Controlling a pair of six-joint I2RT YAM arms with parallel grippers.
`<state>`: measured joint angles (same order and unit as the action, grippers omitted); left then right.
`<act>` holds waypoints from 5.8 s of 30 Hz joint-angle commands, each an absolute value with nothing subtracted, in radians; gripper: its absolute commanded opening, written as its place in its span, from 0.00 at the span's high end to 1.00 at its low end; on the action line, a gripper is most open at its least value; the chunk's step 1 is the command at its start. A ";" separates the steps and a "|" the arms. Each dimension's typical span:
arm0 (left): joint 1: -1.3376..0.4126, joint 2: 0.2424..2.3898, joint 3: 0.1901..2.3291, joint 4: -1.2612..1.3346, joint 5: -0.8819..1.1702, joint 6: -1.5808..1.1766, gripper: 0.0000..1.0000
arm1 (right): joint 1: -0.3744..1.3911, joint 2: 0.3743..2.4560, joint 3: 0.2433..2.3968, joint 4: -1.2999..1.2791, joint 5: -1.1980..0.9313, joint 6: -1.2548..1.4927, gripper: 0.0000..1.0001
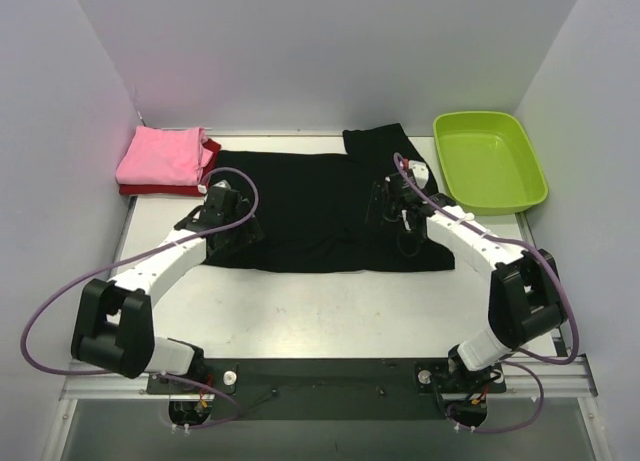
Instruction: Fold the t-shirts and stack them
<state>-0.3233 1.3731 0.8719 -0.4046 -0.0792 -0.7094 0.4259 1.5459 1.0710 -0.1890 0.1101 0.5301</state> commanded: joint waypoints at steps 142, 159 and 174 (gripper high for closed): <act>-0.408 1.479 0.660 -0.281 -0.204 -0.831 0.15 | 0.980 1.158 0.836 -0.468 0.377 0.828 0.00; -0.478 1.115 0.387 -0.408 -0.189 -1.032 0.18 | 0.979 1.166 0.839 -0.468 0.367 0.831 0.00; -0.569 0.706 0.333 -0.662 -0.190 -1.155 0.21 | 0.979 1.172 0.837 -0.474 0.371 0.842 0.00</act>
